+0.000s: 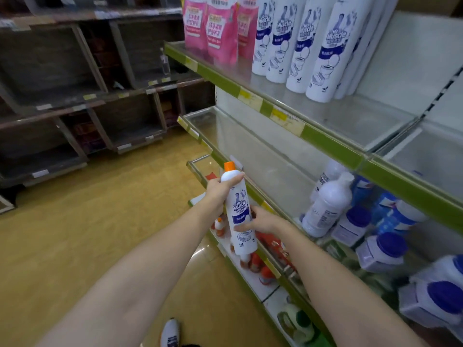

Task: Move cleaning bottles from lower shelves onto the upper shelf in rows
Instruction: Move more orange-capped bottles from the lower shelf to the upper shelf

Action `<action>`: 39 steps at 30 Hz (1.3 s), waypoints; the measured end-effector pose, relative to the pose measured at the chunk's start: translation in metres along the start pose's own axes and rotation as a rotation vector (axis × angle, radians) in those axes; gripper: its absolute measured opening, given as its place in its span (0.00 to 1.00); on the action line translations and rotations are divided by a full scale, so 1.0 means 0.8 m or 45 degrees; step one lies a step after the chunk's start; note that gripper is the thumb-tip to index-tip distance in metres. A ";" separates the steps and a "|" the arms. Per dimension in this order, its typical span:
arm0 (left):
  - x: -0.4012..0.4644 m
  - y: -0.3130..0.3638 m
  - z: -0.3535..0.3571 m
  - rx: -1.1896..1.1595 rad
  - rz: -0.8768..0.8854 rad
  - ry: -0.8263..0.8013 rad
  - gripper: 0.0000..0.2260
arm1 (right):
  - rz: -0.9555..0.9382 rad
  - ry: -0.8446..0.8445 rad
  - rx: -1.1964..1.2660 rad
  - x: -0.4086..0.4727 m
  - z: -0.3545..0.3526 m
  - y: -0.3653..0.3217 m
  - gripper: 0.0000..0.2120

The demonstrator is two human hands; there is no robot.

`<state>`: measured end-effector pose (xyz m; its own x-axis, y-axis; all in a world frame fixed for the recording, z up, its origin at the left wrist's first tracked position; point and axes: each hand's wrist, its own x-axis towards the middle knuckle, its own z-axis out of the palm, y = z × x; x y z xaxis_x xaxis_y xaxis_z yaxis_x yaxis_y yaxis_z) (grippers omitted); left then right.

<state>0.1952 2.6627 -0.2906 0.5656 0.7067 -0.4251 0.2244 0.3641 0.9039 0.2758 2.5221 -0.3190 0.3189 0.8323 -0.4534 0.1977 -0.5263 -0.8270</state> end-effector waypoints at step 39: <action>0.017 0.403 -0.048 -0.196 0.658 -1.077 0.22 | -0.547 1.458 0.276 0.043 -0.040 -0.312 0.23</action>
<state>0.2448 2.8128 -0.0065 0.9563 0.1588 0.2456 -0.2797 0.2510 0.9267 0.2668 2.6763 -0.1175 0.9131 0.2417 0.3285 0.3637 -0.1183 -0.9240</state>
